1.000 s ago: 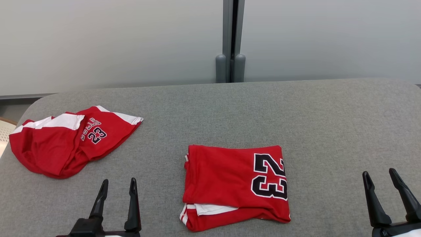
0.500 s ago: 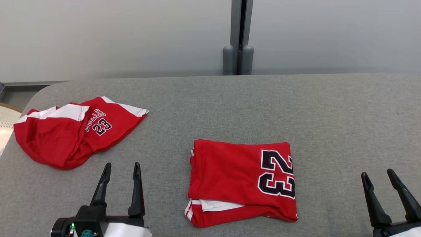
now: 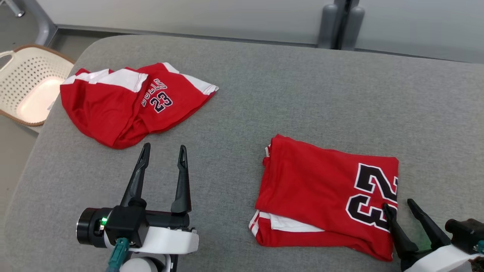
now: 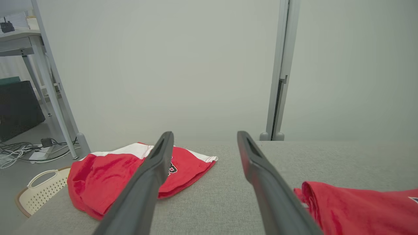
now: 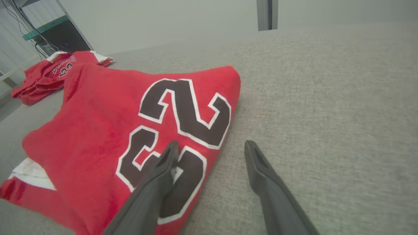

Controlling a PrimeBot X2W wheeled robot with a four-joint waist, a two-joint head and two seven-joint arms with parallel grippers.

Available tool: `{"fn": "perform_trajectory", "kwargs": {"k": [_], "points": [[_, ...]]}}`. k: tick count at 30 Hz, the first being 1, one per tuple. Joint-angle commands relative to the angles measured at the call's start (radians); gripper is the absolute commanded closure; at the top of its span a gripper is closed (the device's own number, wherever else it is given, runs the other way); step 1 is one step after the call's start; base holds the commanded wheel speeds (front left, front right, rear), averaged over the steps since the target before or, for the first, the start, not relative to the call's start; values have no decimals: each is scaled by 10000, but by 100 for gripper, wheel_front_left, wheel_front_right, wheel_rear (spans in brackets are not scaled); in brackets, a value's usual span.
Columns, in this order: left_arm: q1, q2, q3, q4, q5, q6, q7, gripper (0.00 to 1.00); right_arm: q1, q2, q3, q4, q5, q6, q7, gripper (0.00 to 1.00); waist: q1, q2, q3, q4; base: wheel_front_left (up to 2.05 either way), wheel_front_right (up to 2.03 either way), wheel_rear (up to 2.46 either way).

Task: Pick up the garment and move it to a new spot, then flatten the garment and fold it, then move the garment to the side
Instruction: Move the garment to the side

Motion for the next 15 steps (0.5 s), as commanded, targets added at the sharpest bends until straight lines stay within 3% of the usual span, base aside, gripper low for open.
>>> {"fn": "perform_trajectory", "kwargs": {"k": [1,5,6,8,15], "points": [[-190,33,0,-76,111,63,-16,0,-187,-80,98,131,164,0,12,0,0,-1,460,487,0,0,0],[-207,-5,-38,-247,175,138,-16,0,-463,-94,779,574,946,1,325,0,0,-1,634,721,0,0,0],[-193,-4,-23,-277,188,177,-16,0,-478,-97,984,631,1174,3,449,54,0,-1,664,735,0,0,0],[-170,-10,-36,-338,230,218,-16,0,-477,-214,1260,722,1395,3,446,100,0,-1,702,747,0,0,0],[-255,-26,-189,-427,460,255,-16,0,-779,-881,1581,606,1301,-3,-37,100,0,-1,827,249,0,0,0]]}}
